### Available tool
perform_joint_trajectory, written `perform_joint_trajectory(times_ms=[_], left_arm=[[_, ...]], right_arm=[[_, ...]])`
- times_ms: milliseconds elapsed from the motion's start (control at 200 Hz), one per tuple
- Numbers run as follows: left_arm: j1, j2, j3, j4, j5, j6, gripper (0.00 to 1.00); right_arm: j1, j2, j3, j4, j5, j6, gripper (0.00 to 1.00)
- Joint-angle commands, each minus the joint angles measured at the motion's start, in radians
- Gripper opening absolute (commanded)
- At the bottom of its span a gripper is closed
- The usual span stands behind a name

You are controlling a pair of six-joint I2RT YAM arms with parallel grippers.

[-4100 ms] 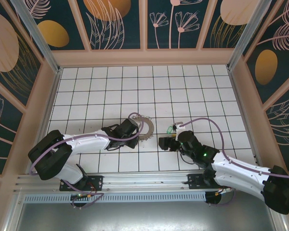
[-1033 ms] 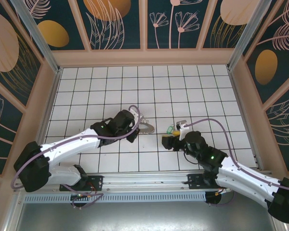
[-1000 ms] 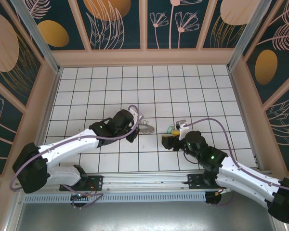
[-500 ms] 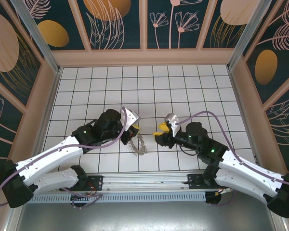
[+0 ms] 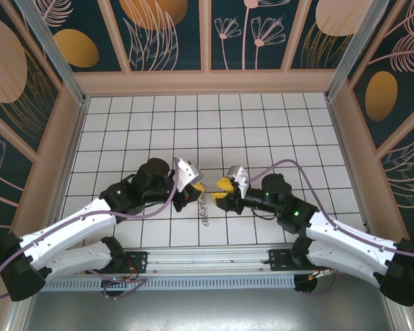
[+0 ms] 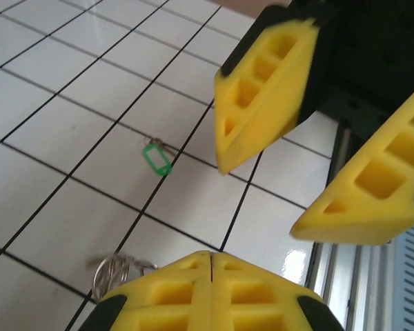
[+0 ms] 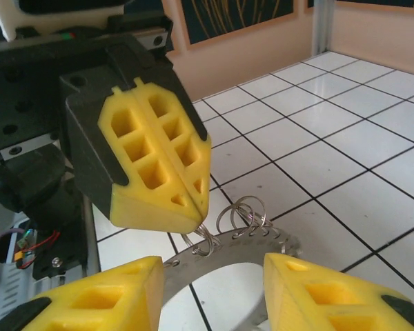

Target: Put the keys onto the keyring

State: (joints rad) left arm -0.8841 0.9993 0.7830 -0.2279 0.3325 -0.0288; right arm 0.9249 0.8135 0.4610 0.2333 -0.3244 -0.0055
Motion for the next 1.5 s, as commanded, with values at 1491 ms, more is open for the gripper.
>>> perform_joint_trajectory(times_ms=[1491], left_arm=[[-0.007,-0.011,0.018,0.109,0.215,0.038,0.00]], right_arm=[[0.008,0.030,-0.091,0.254,-0.142,0.012,0.14]])
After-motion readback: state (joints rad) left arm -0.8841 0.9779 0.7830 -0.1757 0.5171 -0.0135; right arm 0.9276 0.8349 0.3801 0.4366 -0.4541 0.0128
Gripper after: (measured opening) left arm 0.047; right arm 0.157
